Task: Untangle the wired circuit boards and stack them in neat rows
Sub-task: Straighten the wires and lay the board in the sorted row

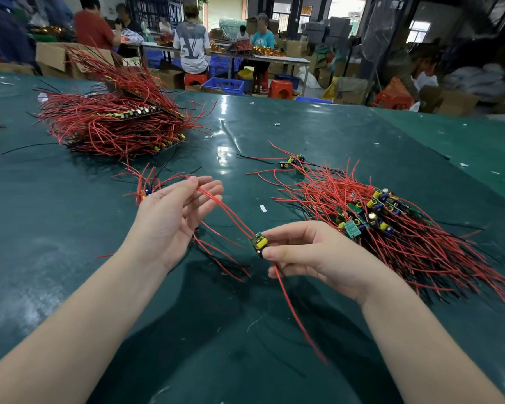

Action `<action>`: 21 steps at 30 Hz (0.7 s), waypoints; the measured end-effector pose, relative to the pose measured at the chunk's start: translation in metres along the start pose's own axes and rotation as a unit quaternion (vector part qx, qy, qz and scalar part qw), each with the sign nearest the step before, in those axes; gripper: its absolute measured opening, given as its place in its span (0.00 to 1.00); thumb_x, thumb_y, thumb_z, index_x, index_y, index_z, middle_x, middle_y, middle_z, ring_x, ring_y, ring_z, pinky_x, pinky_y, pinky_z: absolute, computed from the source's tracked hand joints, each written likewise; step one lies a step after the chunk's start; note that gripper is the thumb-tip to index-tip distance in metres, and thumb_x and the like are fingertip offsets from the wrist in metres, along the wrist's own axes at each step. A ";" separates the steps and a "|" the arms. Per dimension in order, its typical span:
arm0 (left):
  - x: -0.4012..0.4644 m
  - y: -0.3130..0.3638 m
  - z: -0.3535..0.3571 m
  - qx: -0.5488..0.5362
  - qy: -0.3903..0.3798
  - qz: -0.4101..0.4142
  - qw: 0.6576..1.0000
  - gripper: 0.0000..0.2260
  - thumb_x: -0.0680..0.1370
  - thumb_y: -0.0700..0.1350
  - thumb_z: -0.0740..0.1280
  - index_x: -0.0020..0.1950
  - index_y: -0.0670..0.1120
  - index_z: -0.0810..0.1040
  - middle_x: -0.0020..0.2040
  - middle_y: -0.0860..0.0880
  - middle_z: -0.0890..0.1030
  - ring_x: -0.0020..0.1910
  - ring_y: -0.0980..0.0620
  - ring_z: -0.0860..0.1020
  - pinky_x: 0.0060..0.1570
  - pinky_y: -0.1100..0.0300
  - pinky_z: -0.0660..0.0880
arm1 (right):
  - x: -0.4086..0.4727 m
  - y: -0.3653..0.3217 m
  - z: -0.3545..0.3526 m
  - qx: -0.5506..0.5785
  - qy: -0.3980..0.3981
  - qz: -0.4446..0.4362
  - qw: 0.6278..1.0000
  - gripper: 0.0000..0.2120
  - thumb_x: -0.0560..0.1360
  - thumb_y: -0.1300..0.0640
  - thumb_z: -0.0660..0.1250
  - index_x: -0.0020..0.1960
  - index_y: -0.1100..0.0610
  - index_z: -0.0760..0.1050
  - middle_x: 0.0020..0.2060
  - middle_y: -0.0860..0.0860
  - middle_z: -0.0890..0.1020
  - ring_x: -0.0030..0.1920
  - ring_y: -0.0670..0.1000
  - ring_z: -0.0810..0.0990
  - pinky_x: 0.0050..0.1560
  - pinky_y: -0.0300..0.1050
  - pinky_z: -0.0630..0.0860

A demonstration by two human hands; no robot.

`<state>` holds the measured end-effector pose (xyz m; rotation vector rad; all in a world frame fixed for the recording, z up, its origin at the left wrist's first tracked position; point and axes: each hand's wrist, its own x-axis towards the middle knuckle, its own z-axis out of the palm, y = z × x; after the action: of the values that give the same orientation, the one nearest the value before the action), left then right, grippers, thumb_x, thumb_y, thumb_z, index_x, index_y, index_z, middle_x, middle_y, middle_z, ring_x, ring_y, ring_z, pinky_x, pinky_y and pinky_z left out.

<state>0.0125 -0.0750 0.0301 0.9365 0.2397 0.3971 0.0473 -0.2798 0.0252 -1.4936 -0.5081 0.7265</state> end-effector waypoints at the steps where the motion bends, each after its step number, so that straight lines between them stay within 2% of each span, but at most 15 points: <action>1: 0.000 -0.001 0.000 0.006 0.003 0.014 1.000 0.09 0.81 0.38 0.61 0.47 0.36 0.78 0.37 0.45 0.85 0.39 0.54 0.85 0.35 0.68 0.78 | 0.000 0.001 0.001 0.004 -0.006 -0.001 1.000 0.09 0.63 0.61 0.74 0.44 0.55 0.86 0.37 0.51 0.84 0.33 0.47 0.80 0.43 0.42 0.81; 4: 0.001 -0.004 -0.001 0.024 0.009 0.028 0.999 0.09 0.82 0.39 0.60 0.48 0.37 0.78 0.37 0.46 0.85 0.39 0.54 0.84 0.36 0.68 0.78 | 0.002 0.004 0.004 -0.008 -0.018 0.004 1.000 0.10 0.64 0.62 0.77 0.44 0.55 0.85 0.39 0.52 0.85 0.37 0.51 0.84 0.47 0.46 0.82; 6: 0.001 -0.007 0.001 0.031 -0.001 0.010 0.999 0.10 0.83 0.41 0.59 0.49 0.38 0.78 0.39 0.46 0.86 0.39 0.53 0.85 0.37 0.68 0.78 | 0.002 0.005 0.006 -0.030 -0.019 0.004 0.999 0.09 0.65 0.62 0.76 0.43 0.52 0.85 0.40 0.52 0.85 0.40 0.51 0.84 0.50 0.46 0.82; 8: 0.001 -0.010 0.004 0.035 -0.021 -0.019 0.999 0.12 0.83 0.44 0.58 0.52 0.38 0.77 0.42 0.44 0.86 0.41 0.51 0.85 0.39 0.66 0.80 | 0.004 0.006 0.007 -0.015 -0.008 0.001 1.000 0.08 0.67 0.64 0.75 0.43 0.53 0.85 0.40 0.52 0.85 0.39 0.50 0.83 0.49 0.44 0.82; 11: -0.002 -0.017 0.006 0.086 -0.072 -0.056 0.992 0.15 0.82 0.49 0.59 0.54 0.38 0.78 0.47 0.42 0.85 0.45 0.49 0.85 0.42 0.63 0.81 | 0.006 0.006 0.007 0.074 0.029 0.002 0.997 0.09 0.71 0.69 0.70 0.48 0.59 0.83 0.38 0.53 0.85 0.36 0.50 0.83 0.43 0.41 0.81; 14: -0.008 -0.024 0.004 0.195 -0.149 -0.053 0.968 0.16 0.75 0.51 0.65 0.53 0.40 0.80 0.50 0.42 0.85 0.48 0.49 0.84 0.44 0.64 0.80 | 0.008 0.006 0.005 0.097 0.076 0.002 0.992 0.15 0.72 0.70 0.69 0.58 0.63 0.78 0.37 0.52 0.84 0.37 0.49 0.83 0.43 0.39 0.81; 17: -0.011 -0.027 -0.001 0.319 -0.193 -0.029 0.927 0.16 0.67 0.51 0.71 0.51 0.44 0.83 0.49 0.44 0.85 0.49 0.48 0.84 0.51 0.59 0.80 | 0.008 0.006 0.005 0.079 0.107 -0.006 0.991 0.19 0.72 0.70 0.70 0.61 0.62 0.75 0.36 0.50 0.84 0.36 0.47 0.83 0.39 0.36 0.79; 21: -0.013 -0.024 -0.004 0.310 -0.215 -0.021 0.926 0.10 0.66 0.47 0.74 0.45 0.45 0.85 0.45 0.44 0.86 0.46 0.50 0.84 0.48 0.62 0.80 | 0.008 0.008 0.007 0.050 0.114 -0.011 0.992 0.18 0.71 0.71 0.70 0.59 0.59 0.76 0.36 0.48 0.84 0.38 0.48 0.84 0.40 0.35 0.78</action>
<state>0.0051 -0.0900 0.0087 1.6103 -0.0279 0.0568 0.0469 -0.2692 0.0168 -1.4529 -0.3094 0.5485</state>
